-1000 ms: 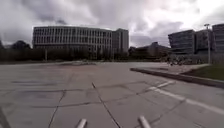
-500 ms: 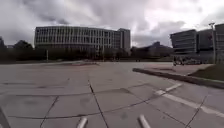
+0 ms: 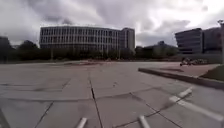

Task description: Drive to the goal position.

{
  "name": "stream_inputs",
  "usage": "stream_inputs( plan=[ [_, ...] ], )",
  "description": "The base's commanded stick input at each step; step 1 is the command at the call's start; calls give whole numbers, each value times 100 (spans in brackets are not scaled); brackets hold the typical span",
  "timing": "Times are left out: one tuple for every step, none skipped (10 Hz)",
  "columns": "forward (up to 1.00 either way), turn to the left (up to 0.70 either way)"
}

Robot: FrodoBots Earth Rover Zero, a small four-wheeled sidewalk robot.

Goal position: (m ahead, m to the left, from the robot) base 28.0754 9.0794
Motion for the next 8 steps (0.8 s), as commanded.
stream_inputs(
  plan=[
    [70, 1],
    [70, 1],
    [70, 1],
    [70, 1],
    [70, 1],
    [70, 1],
    [70, 1],
    [70, 1]
  ],
)
